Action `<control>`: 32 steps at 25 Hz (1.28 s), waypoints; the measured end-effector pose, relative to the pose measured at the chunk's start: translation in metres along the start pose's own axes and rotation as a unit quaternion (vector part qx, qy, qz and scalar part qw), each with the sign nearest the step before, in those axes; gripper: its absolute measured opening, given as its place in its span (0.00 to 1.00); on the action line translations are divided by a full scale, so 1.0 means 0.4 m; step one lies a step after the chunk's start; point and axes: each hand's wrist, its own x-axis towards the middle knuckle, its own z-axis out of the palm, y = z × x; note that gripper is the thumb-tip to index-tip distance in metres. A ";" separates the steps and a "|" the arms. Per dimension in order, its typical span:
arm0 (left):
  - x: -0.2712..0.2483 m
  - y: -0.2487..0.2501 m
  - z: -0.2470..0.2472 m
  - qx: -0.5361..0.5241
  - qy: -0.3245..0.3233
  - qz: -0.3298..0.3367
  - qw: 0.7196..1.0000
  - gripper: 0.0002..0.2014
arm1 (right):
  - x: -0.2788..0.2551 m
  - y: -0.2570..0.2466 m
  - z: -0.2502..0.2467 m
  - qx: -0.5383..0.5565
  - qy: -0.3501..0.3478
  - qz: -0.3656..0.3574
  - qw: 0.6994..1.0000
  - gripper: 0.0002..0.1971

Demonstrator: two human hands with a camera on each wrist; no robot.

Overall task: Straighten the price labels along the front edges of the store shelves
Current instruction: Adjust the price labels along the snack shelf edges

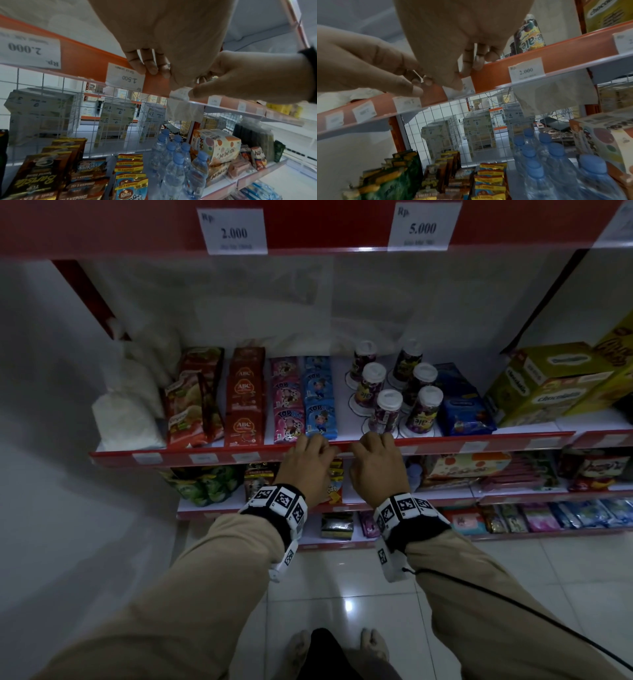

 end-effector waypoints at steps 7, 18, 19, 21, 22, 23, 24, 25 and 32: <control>-0.003 -0.018 -0.007 -0.090 0.041 -0.001 0.995 0.19 | 0.027 0.033 -0.009 0.181 0.075 0.035 0.980 0.03; 0.012 -0.040 -0.019 -0.204 0.076 -0.065 0.974 0.15 | 0.042 -0.055 -0.008 0.523 0.058 0.132 0.840 0.16; 0.014 -0.040 -0.020 -0.193 0.070 -0.065 0.977 0.14 | 0.038 -0.059 -0.006 0.524 0.055 0.130 0.840 0.15; 0.015 -0.039 -0.024 -0.178 0.065 -0.065 0.980 0.12 | 0.033 -0.058 -0.007 0.494 0.065 0.118 0.859 0.13; 0.014 -0.038 -0.026 -0.170 0.066 -0.065 0.981 0.11 | 0.032 -0.052 -0.007 0.467 0.071 0.109 0.875 0.11; 0.013 -0.037 -0.027 -0.162 0.068 -0.065 0.982 0.11 | 0.031 -0.043 -0.007 0.439 0.076 0.103 0.889 0.09; 0.013 -0.037 -0.029 -0.155 0.071 -0.062 0.983 0.11 | 0.031 -0.032 -0.007 0.419 0.078 0.102 0.899 0.07; 0.012 -0.038 -0.031 -0.146 0.071 -0.057 0.985 0.11 | 0.030 -0.021 -0.009 0.405 0.079 0.104 0.905 0.05; 0.016 -0.042 -0.041 -0.026 0.042 -0.010 0.999 0.11 | 0.052 -0.006 -0.025 0.223 0.026 -0.046 0.973 0.16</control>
